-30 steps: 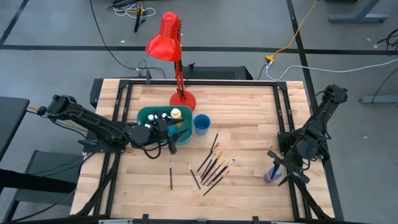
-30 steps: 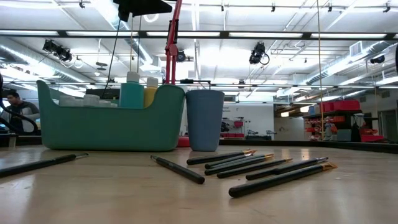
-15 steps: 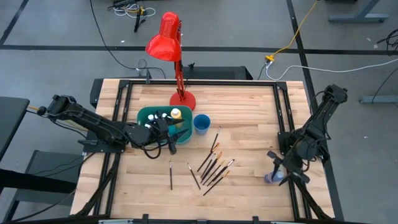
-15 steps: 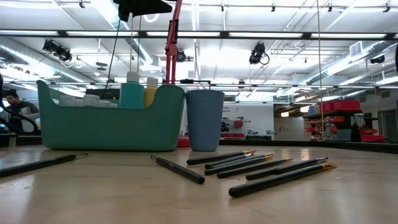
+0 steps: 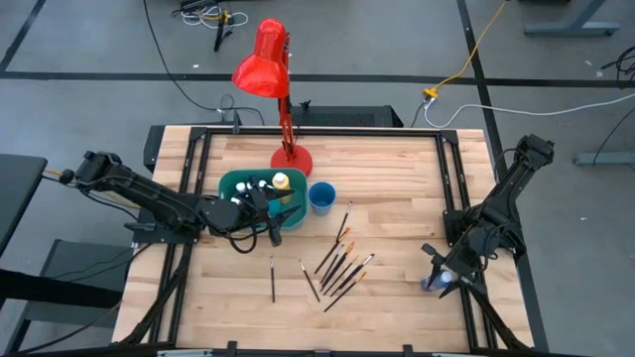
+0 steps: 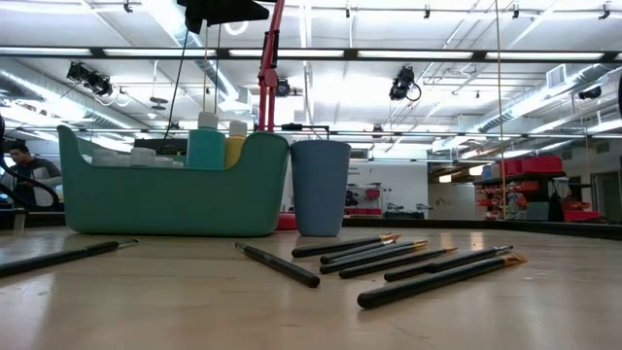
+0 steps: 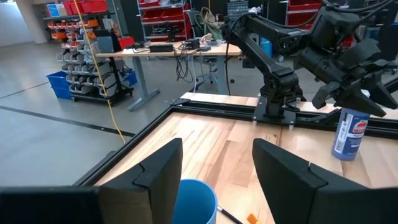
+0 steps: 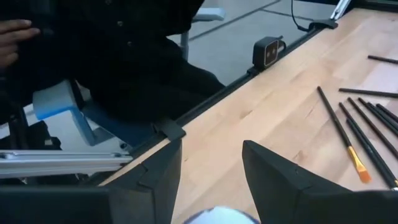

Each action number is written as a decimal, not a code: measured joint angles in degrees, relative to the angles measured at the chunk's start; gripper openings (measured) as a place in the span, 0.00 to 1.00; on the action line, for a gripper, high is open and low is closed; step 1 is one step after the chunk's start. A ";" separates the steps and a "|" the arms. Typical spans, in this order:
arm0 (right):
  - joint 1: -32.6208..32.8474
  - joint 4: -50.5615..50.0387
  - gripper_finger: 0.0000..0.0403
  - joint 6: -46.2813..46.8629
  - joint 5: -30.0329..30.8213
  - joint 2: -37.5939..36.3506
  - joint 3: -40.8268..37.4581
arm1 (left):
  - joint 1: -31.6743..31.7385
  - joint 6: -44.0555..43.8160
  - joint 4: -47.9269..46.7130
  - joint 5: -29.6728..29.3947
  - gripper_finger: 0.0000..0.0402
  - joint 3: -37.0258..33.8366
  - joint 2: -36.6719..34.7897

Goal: Pick & Place Paint Supplies
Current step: Put the light blue paint bottle into the green bin

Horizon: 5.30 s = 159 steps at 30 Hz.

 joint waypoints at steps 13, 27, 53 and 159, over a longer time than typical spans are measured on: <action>0.00 -0.44 0.41 1.77 -0.12 0.98 0.01 | 0.01 -0.44 -0.11 1.56 0.51 -0.01 0.00; 0.02 5.59 0.19 -6.87 6.21 1.43 -0.22 | 0.01 2.68 -0.13 9.02 0.51 0.00 0.00; -29.31 61.13 0.19 -13.35 14.72 26.85 7.51 | 0.01 4.76 -0.07 9.03 0.51 0.00 0.00; -35.98 35.79 0.44 -5.81 13.61 36.09 19.51 | 0.38 -19.03 4.06 12.39 0.51 2.29 22.60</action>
